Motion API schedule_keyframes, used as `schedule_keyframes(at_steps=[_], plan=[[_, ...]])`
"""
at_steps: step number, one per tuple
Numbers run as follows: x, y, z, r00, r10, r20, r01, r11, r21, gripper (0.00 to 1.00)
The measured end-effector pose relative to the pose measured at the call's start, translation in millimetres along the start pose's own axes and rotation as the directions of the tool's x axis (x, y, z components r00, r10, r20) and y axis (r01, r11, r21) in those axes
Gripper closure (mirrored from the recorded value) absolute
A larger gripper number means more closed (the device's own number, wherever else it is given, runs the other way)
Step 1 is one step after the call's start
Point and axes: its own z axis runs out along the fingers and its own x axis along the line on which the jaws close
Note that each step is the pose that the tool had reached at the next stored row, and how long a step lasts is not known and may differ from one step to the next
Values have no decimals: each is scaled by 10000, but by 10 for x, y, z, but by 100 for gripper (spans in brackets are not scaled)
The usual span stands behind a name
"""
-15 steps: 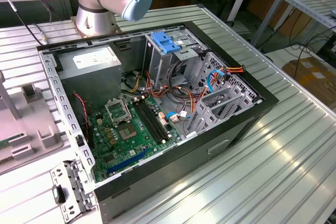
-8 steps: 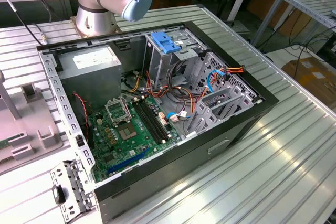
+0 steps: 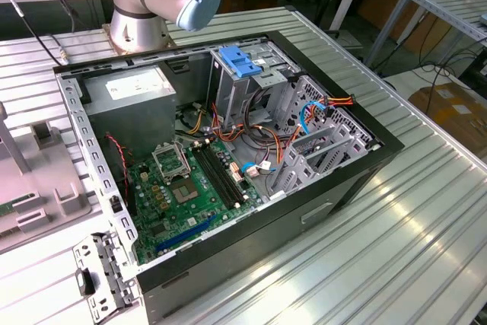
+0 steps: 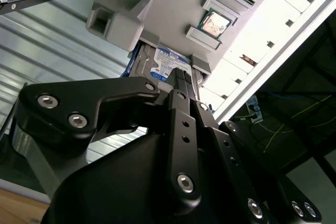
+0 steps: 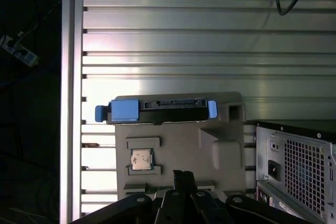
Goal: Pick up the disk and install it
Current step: 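Pick up the disk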
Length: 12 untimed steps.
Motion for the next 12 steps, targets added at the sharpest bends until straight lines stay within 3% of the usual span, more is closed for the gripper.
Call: schedule_keyframes(at_steps=[12], plan=[[0,0,0,9993,-369,-10,369,9993,-9,89]])
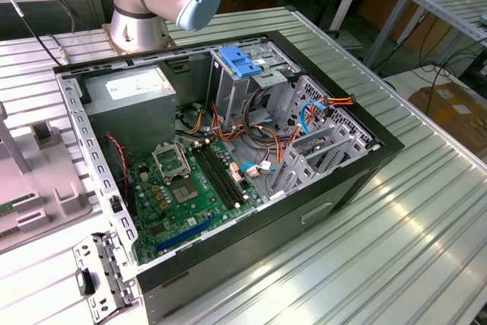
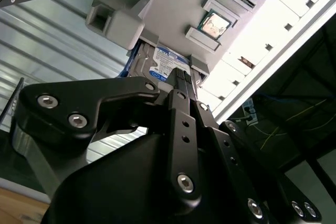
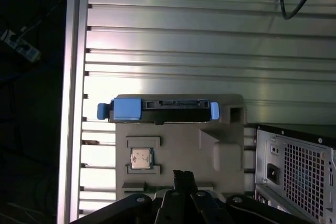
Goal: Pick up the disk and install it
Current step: 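Pick up the disk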
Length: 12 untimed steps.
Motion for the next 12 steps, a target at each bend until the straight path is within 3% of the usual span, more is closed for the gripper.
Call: schedule_keyframes(at_steps=[12], plan=[[0,0,0,9989,-474,-13,474,9989,-12,89]])
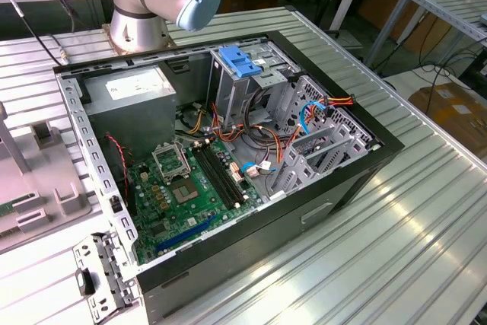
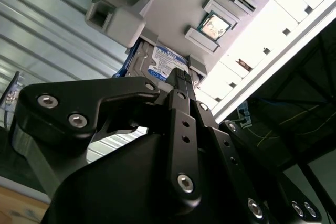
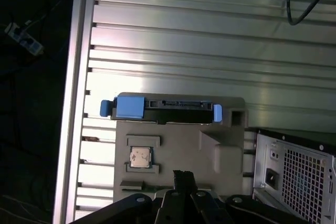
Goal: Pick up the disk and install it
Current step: 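Pick up the disk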
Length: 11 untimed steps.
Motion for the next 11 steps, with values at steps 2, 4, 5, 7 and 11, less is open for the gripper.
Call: schedule_keyframes(at_steps=[2,4,5,7,11], plan=[[0,0,0,10000,-89,-3,89,10000,-2,89],[0,0,0,9999,-159,-4,159,9999,-4,89],[0,0,0,9998,-191,-5,191,9998,-5,89],[0,0,0,9997,-255,-6,255,9997,-7,89],[0,0,0,9991,-415,-11,415,9991,-11,89]])
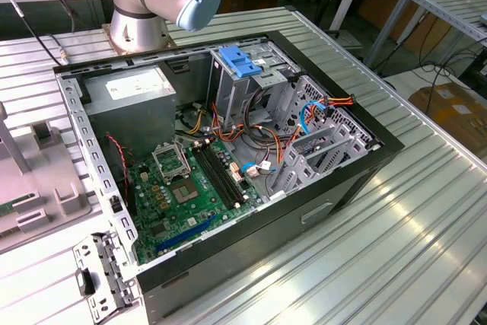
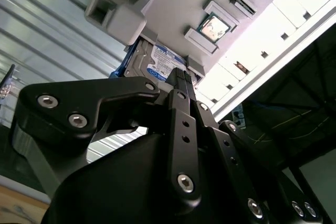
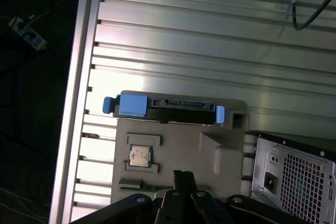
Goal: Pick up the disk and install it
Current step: 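Pick up the disk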
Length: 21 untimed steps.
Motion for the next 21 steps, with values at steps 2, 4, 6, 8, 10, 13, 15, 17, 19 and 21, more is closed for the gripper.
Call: schedule_keyframes(at_steps=[2,4,6,8,10,13,15,17,19,21], plan=[[0,0,0,10000,-92,-2,92,10000,-2,89],[0,0,0,9999,-151,-4,151,9999,-4,89],[0,0,0,9998,-214,-6,214,9998,-5,89],[0,0,0,9996,-296,-8,296,9996,-8,89],[0,0,0,9994,-355,-9,355,9994,-9,89],[0,0,0,9989,-479,-12,479,9989,-13,89],[0,0,0,9984,-567,-15,567,9984,-15,89],[0,0,0,9973,-728,-19,728,9973,-19,89],[0,0,0,9958,-912,-24,912,9958,-24,89],[0,0,0,9940,-1094,-28,1093,9940,-29,89]])
